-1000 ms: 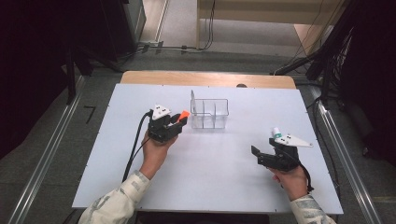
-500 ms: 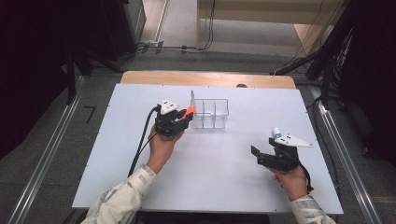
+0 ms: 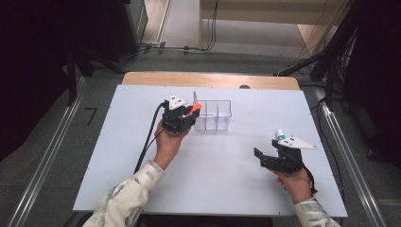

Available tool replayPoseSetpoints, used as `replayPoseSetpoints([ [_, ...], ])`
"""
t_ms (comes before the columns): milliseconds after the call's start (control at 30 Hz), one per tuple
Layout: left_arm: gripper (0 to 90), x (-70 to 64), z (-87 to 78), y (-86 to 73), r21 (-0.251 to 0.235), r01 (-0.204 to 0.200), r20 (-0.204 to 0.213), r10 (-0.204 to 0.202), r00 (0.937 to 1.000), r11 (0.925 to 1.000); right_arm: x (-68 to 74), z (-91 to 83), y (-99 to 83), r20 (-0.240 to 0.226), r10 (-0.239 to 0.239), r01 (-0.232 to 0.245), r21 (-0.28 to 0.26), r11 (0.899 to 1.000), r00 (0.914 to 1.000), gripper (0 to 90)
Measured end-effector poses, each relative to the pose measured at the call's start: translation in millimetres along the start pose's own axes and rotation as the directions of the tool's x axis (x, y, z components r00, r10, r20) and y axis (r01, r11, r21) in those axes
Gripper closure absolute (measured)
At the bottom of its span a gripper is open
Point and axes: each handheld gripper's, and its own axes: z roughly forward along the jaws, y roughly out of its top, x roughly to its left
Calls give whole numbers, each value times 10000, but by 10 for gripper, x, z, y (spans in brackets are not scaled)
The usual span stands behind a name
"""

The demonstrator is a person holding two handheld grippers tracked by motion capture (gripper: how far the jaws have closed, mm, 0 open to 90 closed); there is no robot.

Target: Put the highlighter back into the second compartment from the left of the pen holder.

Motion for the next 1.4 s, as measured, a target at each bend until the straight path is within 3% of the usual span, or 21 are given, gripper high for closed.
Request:
replayPoseSetpoints([
  [1400, 675, -203, 421, 269, 163, -80, 146, 77, 9999, 9998, -4, -10, 3, -136, 56, -57, -43, 10000, 9999, 181],
])
